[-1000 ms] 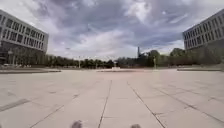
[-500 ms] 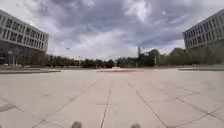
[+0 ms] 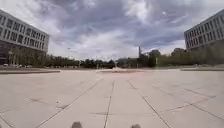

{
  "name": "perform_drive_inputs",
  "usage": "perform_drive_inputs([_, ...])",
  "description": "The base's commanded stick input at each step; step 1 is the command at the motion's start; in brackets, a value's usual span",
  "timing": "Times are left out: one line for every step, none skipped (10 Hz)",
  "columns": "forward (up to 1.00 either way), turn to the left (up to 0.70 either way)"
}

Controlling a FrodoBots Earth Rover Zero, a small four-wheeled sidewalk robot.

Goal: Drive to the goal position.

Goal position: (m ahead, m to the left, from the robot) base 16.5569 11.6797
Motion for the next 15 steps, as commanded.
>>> perform_drive_inputs([0.70, 0.03])
perform_drive_inputs([0.70, 0.03])
perform_drive_inputs([0.70, 0.03])
perform_drive_inputs([0.70, 0.03])
perform_drive_inputs([0.70, 0.01])
perform_drive_inputs([0.70, 0.00])
perform_drive_inputs([0.70, 0.00])
perform_drive_inputs([0.70, 0.00])
perform_drive_inputs([0.70, 0.00])
perform_drive_inputs([0.70, 0.00])
perform_drive_inputs([0.70, 0.00])
perform_drive_inputs([0.70, 0.00])
perform_drive_inputs([0.70, 0.00])
perform_drive_inputs([0.70, 0.00])
perform_drive_inputs([0.70, 0.00])
